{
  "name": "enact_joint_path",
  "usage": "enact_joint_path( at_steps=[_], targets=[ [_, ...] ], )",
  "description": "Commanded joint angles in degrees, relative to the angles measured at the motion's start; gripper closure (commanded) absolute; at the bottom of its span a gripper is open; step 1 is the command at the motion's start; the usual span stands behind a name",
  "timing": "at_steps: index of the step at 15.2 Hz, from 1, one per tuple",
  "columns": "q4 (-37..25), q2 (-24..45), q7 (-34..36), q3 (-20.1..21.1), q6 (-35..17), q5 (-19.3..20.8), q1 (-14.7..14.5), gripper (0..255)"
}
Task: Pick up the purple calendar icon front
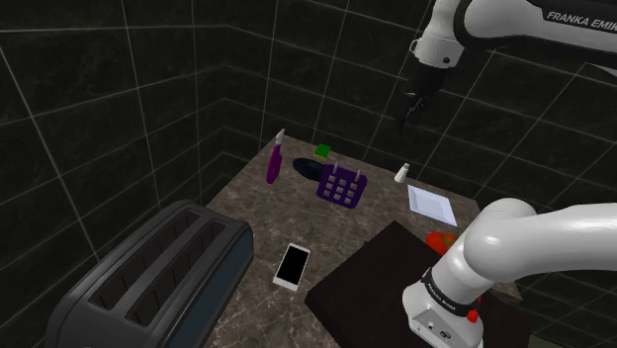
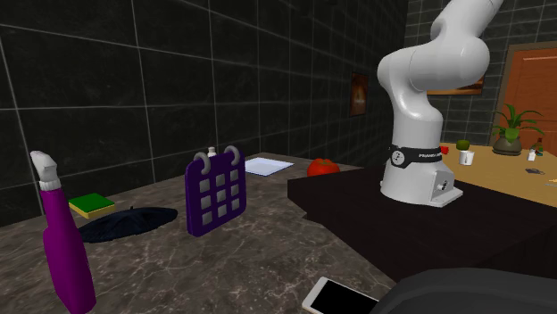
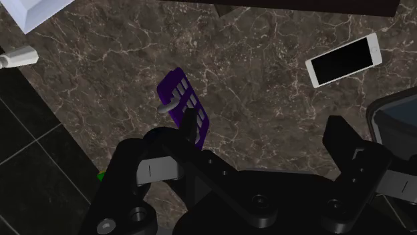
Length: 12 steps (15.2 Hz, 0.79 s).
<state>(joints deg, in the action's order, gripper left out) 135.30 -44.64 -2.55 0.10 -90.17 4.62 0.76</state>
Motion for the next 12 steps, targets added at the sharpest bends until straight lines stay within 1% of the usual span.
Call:
enact_joint_path(
  at_steps=[1, 7, 12],
  targets=[
    [0.0, 0.0, 0.0, 0.0, 0.0, 0.0, 0.0, 0],
    [5.1, 6.3, -1.1, -3.2, -11.1, 2.1, 1.9, 0],
    [7.2, 13.7, -1.9, -5.8, -20.4, 3.6, 3.4, 0]
  ],
)
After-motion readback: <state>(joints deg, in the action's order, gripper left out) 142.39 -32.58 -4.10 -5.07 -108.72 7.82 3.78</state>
